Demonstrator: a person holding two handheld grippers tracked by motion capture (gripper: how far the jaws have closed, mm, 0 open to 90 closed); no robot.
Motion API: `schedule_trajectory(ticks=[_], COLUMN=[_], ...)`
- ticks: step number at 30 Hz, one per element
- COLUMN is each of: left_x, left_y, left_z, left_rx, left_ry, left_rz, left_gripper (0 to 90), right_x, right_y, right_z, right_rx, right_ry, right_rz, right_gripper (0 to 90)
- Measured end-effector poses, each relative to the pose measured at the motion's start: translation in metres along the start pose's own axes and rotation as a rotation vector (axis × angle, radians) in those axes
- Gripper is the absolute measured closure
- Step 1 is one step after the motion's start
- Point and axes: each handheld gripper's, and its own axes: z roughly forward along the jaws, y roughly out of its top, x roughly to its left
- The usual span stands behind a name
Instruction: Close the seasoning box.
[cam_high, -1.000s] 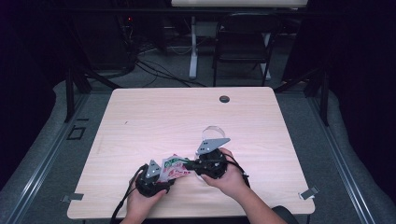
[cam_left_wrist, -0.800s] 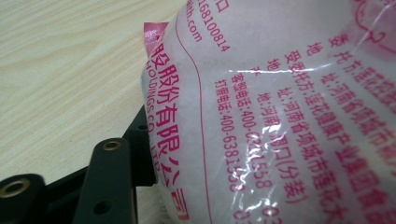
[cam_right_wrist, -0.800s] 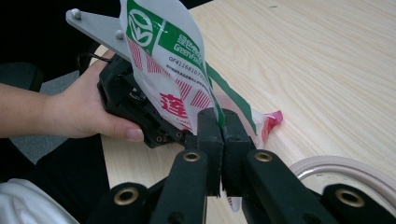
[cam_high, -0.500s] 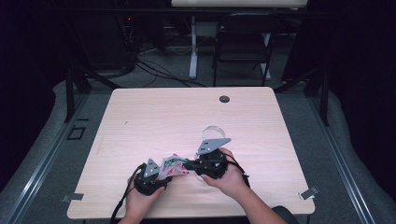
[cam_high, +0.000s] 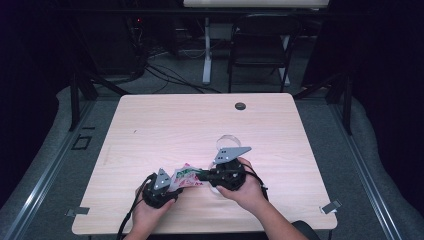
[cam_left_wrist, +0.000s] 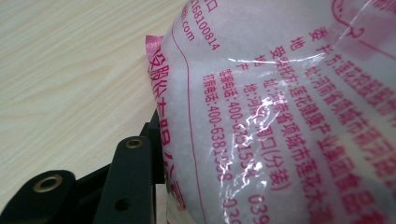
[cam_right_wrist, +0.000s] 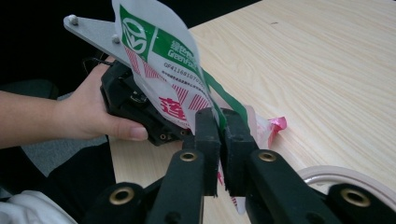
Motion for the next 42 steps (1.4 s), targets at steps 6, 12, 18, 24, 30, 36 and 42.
schedule_trajectory(ticks=[6,12,18,24,30,36,42], left_x=[0.005,0.010,0.018,0.026,0.034,0.041,0.044], left_y=[0.002,0.005,0.011,0.018,0.028,0.043,0.063], left_z=[-0.005,-0.011,-0.014,-0.015,-0.013,-0.009,-0.006], left_rx=[-0.010,-0.033,-0.054,-0.077,-0.099,-0.105,-0.125], left_ry=[0.013,0.047,0.090,0.106,0.117,0.127,0.158], left_rz=[-0.001,-0.004,0.001,-0.003,0.001,0.028,0.060], left_gripper=[58.0,58.0,58.1,58.1,58.1,58.1,58.1], right_x=[0.000,-0.002,-0.002,-0.001,-0.001,0.001,-0.009], right_y=[0.001,0.001,-0.001,-0.006,-0.008,0.001,0.018], right_z=[-0.001,-0.006,-0.014,-0.022,-0.034,-0.045,-0.055], right_rx=[-0.032,-0.069,-0.089,-0.098,-0.092,-0.093,-0.145], right_ry=[-0.007,-0.001,-0.005,-0.065,-0.114,-0.137,-0.148], right_rz=[0.006,0.018,0.031,0.019,0.015,0.000,0.023], right_gripper=[75.5,67.2,63.1,56.6,56.9,60.0,61.3])
